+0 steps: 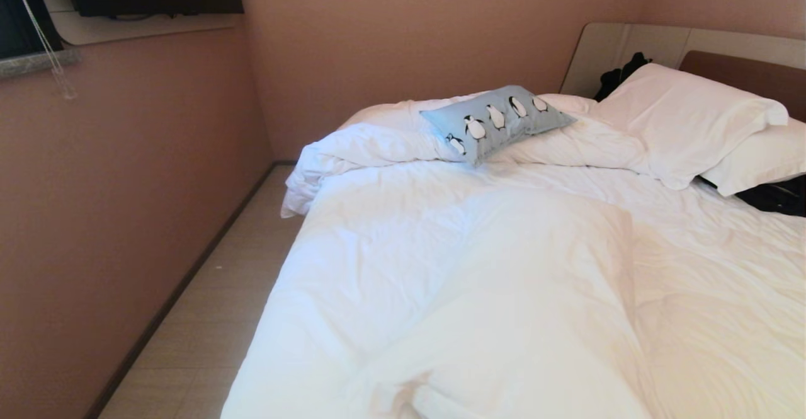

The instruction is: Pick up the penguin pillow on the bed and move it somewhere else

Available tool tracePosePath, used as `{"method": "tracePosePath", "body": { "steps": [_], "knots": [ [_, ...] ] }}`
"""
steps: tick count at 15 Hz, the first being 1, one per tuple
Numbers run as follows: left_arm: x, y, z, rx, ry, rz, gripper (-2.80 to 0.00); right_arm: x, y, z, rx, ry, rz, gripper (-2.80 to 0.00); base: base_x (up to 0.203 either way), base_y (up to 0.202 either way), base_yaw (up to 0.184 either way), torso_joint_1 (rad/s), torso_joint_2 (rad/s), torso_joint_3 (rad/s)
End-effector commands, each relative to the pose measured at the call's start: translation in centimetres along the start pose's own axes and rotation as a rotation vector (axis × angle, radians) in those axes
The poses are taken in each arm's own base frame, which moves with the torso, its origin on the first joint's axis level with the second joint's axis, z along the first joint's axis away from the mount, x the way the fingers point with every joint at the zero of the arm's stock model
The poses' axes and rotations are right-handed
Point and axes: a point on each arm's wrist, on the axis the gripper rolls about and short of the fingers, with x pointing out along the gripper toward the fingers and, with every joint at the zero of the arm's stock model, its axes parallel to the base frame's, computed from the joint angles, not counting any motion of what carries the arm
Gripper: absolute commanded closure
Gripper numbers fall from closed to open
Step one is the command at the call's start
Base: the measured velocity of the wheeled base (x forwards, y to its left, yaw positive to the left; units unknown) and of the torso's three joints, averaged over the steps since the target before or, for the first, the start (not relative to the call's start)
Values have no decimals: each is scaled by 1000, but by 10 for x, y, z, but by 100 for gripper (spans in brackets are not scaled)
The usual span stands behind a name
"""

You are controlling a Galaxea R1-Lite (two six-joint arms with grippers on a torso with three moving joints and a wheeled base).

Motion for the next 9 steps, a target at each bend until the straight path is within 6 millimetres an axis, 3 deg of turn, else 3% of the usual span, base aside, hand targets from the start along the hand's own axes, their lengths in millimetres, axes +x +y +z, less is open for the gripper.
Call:
{"method": "tracePosePath", "body": {
  "steps": [1,9],
  "knots": [
    [0,0,0,-1,0,0,0,0,0,0,0,-1,0,0,0,0,0,0,0,0],
    [0,0,0,-1,0,0,0,0,0,0,0,-1,0,0,0,0,0,0,0,0]
  ]
}}
